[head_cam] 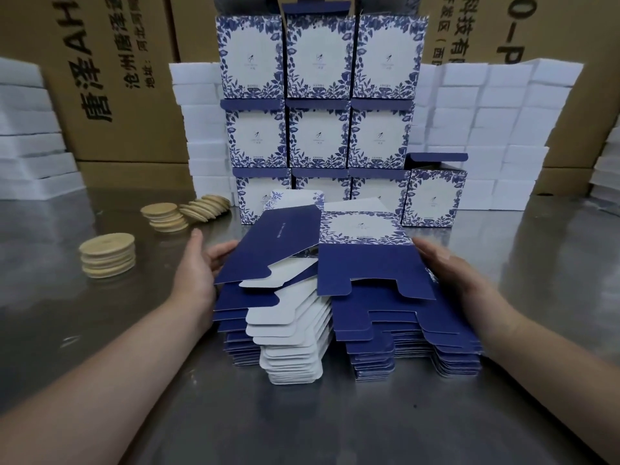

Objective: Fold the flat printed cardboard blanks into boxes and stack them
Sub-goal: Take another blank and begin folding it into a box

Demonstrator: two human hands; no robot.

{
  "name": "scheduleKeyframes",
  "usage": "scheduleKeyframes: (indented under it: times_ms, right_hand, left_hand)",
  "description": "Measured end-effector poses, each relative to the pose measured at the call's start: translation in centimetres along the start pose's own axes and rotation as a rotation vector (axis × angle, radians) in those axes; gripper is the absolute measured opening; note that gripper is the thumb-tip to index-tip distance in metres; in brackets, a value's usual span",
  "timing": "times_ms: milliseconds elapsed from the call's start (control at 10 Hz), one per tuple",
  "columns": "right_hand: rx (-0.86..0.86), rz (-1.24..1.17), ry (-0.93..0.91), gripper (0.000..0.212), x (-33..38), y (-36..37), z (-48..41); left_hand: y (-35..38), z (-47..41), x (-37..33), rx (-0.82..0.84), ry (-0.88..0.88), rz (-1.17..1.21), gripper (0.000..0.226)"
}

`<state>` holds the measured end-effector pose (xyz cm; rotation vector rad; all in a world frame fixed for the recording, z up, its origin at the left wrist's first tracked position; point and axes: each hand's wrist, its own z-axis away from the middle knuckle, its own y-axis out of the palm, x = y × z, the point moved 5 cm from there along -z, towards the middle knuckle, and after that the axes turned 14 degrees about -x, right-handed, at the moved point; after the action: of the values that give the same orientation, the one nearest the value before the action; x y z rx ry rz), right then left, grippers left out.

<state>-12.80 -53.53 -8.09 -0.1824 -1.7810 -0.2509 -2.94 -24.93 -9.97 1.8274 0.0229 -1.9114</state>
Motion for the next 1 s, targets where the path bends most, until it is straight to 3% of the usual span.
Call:
scheduleKeyframes:
  times_ms: [200,500,700,800,900,1000]
  right_hand:
    - [-0.034,0.091,-0.051,0.041,1.0,0.0,0.6]
    - [-0.206,0.19,0.026,0.042,-0.3,0.6,-3.2]
    - [-0.1,0.105,-0.034,0.037,-0.3,-0.1,-2.0]
    - [0.041,0.118,-0.12,0.043,0.0,-0.4,-0.9]
    - [0.044,0.019,-0.13,0.046,0.2,-0.6,-0.8]
    - [0.032,-0.029,-0.122,0.05,0.4,-0.4,-0.7]
  left_hand:
    - [-0.1,1.0,0.1,0.065,-0.051,0.023,0.057]
    - [0.6,1.1,0.2,0.182,-0.082,0.131,0.049]
    - [0.9,1.6,-0.5,0.217,-0.017,0.135,0.037]
    - [1.2,2.4,-1.0,0.263,0.043,0.087,0.038]
    - [1.1,3.0,-2.0,0.248,0.11,0.005,0.035]
    - [1.0,3.4,-2.8,0.259,0.157,-0.029,0.047]
